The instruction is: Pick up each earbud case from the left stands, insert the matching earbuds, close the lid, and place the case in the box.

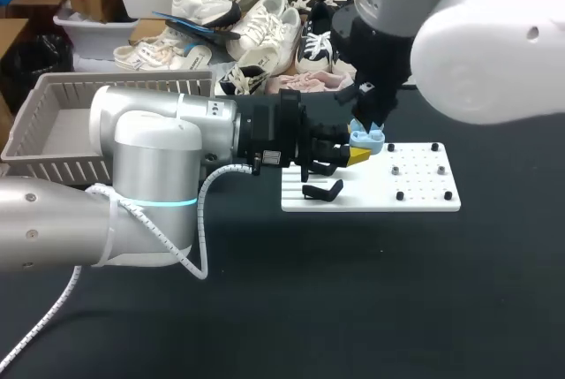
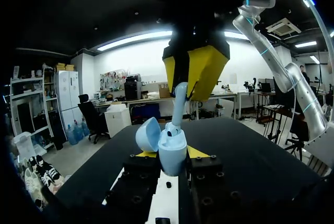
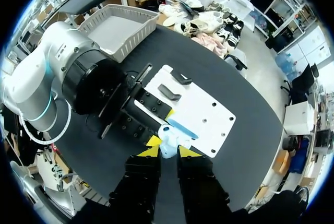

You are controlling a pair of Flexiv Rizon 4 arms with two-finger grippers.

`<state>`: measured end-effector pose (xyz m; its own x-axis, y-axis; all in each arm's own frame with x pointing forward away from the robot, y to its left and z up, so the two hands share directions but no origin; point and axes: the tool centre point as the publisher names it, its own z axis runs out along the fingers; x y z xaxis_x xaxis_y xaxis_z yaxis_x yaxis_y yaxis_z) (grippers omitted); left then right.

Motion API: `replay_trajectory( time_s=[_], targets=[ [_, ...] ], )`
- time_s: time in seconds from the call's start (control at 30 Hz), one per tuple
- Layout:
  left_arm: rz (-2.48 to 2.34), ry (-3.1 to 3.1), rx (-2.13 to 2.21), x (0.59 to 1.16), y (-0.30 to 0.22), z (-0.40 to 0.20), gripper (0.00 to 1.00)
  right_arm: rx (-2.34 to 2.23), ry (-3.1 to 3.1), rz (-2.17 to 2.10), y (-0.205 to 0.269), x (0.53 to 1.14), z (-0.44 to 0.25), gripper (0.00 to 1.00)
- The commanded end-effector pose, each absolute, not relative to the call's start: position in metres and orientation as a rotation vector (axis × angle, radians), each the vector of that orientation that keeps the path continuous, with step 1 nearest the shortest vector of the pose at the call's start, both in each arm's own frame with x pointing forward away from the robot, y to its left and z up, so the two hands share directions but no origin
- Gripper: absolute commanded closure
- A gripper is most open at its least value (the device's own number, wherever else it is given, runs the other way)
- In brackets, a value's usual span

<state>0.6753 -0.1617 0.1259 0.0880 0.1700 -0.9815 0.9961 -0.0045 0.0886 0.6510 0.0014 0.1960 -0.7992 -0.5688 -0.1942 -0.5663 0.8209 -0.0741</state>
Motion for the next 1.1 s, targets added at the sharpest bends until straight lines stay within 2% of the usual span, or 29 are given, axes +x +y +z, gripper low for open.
replay_trajectory(
  time_s=[0.03, 1.1],
  targets=[
    [-1.055, 1.265, 1.37, 0.675, -0.161, 0.125, 1.0, -0.887, 2.8, -0.014, 0.001, 0.653, 0.193, 1.0],
    [-1.055, 1.265, 1.37, 0.675, -0.161, 0.125, 1.0, -0.896, 2.826, -0.065, 0.002, 0.656, 0.18, 1.0]
  ],
)
